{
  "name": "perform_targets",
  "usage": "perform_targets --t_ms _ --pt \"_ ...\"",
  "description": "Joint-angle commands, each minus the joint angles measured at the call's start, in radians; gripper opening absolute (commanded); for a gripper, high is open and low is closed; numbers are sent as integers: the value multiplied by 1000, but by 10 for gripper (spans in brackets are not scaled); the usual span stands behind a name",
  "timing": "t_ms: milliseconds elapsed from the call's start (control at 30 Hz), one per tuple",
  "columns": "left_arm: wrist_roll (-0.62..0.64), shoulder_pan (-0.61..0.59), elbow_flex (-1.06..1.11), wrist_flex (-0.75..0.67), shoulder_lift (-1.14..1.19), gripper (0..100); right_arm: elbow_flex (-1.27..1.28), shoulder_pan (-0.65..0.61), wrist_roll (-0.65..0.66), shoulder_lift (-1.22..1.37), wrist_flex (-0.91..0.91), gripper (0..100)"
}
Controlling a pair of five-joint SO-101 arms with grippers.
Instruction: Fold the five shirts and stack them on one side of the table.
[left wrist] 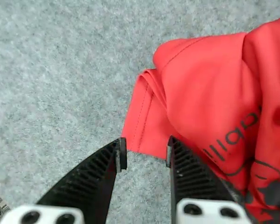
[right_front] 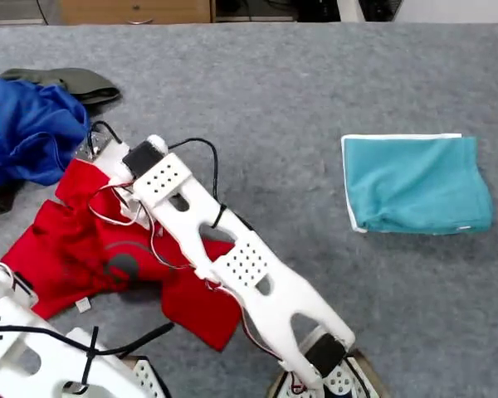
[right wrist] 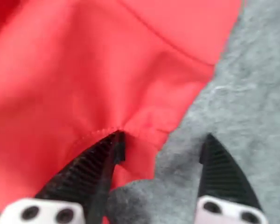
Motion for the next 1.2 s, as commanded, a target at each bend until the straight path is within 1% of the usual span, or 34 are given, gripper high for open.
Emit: perform_targets --t_ms 0,33,133,233,300,400,533,633,767,900,967,1067,1167 --pt "-11 14 -12 -2 -13 150 8 10 3 -8 11 92" --pt "-11 14 -12 -2 -13 150 8 12 3 -8 12 63" --pt "-11 14 -12 -2 -13 150 10 35 3 -12 20 50" --pt "-11 14 -12 -2 -13 150 4 88 2 -21 23 5" --pt "-11 15 -12 -3 -13 150 19 122 2 -54 25 3" --pt "-11 15 -12 -12 -13 153 94 180 34 -148 25 3" --pt "-8 21 -17 -25 -5 154 300 268 112 -332 25 3" --pt "5 75 -35 -23 -4 154 476 364 183 -473 23 3" --pt "100 207 -74 -23 -2 154 639 530 272 -611 18 3" --pt "193 364 -89 -23 -2 158 731 674 351 -661 17 3" --pt "239 422 -87 -25 -1 183 765 728 390 -662 17 3" --pt "301 463 -94 -43 13 211 809 811 427 -661 -6 3" --pt "328 466 -133 -97 110 215 862 857 448 -661 -74 5"
